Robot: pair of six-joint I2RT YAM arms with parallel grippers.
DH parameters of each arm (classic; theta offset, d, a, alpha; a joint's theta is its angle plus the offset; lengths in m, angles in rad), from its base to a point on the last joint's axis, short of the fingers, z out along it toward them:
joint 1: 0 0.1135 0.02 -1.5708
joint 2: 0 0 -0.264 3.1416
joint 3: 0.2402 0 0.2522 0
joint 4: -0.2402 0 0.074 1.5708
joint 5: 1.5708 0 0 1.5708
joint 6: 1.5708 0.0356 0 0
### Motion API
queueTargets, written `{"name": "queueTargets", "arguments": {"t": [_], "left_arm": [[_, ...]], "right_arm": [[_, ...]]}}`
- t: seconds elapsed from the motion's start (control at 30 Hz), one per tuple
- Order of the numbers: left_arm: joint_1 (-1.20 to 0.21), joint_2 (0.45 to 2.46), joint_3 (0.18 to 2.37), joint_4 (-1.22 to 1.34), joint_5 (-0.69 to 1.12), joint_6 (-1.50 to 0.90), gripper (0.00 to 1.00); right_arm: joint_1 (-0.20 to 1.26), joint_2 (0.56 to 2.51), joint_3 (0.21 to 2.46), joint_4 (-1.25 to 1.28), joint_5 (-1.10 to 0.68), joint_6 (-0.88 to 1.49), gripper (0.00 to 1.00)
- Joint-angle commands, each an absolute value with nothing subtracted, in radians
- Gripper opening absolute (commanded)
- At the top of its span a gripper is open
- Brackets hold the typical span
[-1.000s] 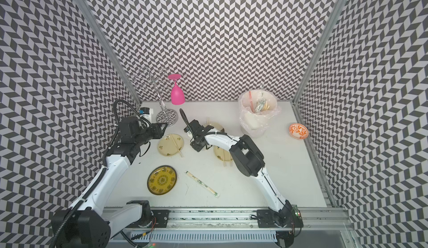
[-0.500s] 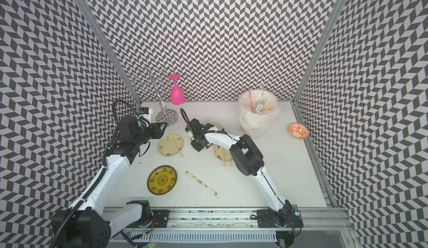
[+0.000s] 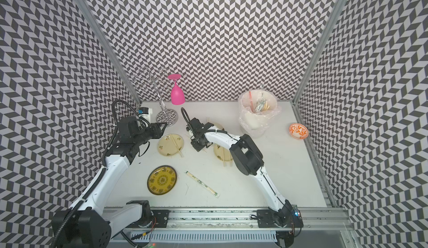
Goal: Remove the packaging of disposable chopsticks
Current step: Pick up the chopstick from the center of the board.
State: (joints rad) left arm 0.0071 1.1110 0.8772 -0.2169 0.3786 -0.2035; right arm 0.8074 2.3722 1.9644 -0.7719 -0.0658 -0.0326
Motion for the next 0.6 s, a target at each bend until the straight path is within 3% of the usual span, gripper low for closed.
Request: {"name": "queueTargets", "arguments": {"t": [0.0, 0.57], "left_arm": [[0.015, 1.091, 0.864, -0.187, 0.390, -0.211, 0.39], [0.030, 1.080, 0.858, -0.180, 0.385, -0.216, 0.39]], "right_arm": [[0.804, 2.330, 1.948, -0.793, -0.089, 0.003, 0.00], [0.794, 2.178, 1.879, -0.692, -0.134, 0.067, 0.00]]}}
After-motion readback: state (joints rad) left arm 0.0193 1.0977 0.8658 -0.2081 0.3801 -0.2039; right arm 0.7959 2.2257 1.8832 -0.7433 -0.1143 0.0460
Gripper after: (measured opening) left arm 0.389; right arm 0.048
